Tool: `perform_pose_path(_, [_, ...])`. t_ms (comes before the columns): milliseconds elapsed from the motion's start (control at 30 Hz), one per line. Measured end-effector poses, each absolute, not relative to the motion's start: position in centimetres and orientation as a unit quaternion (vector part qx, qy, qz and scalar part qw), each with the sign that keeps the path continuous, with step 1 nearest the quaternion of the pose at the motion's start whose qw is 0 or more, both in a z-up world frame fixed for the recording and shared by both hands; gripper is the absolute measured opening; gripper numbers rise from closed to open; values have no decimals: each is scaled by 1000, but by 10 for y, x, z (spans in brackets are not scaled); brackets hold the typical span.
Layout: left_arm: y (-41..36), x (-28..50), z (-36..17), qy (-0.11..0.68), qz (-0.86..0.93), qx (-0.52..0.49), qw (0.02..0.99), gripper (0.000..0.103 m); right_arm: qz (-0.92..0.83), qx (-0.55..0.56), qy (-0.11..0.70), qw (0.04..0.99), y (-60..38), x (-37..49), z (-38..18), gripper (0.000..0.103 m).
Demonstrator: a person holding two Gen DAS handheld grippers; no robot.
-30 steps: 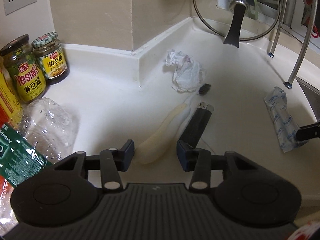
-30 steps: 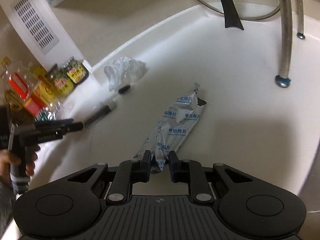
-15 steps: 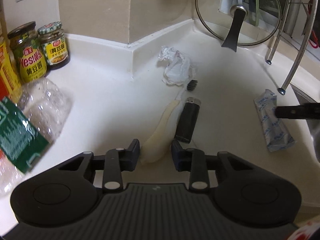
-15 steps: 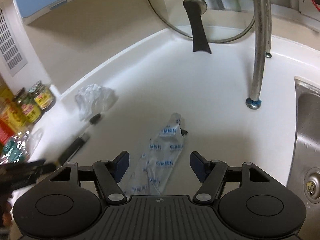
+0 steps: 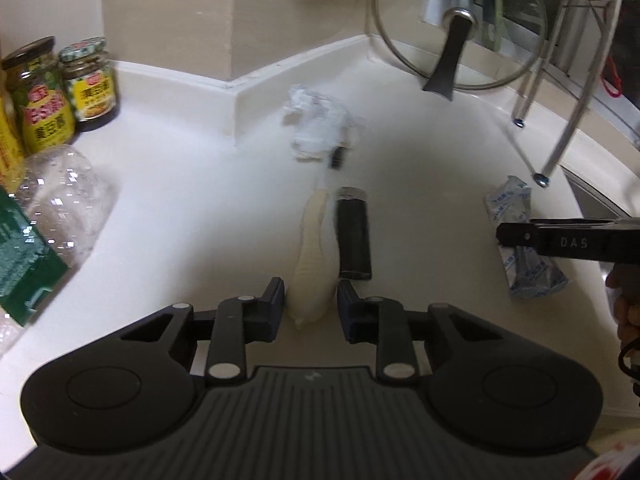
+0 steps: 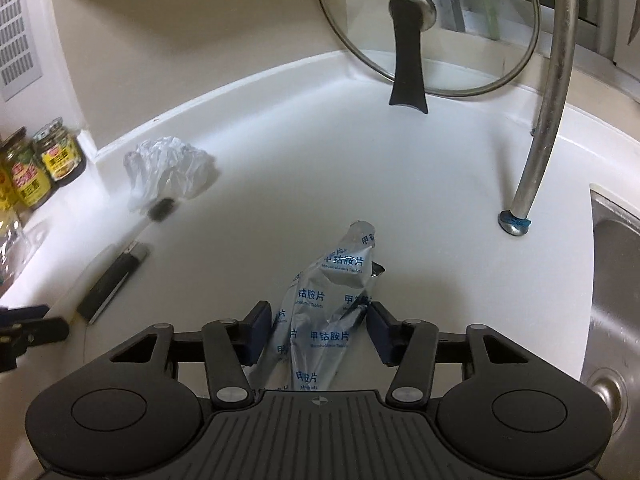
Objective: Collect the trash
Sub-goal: 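Grasp the cream toothbrush handle with the left gripper, then carry the toothbrush and foil packet down over the wastebasket with both tools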
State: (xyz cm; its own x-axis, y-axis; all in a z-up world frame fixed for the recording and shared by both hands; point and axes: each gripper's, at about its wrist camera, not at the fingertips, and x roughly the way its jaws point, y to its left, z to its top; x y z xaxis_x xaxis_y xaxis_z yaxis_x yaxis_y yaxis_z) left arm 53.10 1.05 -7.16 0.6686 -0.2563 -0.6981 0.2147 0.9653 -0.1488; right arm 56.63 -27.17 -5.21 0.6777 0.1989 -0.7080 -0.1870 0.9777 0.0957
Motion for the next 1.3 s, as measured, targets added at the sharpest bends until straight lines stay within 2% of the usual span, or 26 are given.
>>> perform_pose_path(200, [-7,527,-72,387,-153,-11,909,25,129,-23,390,911,-289,552,-51,49])
perform_pose_path(1033, [-13,590,-71,389,-109,9,915,25,133,6,387,913,-316,537,-52,49])
perform_pose_path(1100, [-15,591,-71,390,-108,17,914,20,135,6,385,913,-317,536,-52,49])
perform_pose_path(1300, [-8,582,-71,386,-100,16,917,19,148,7,380,913,-318,533,-52,47])
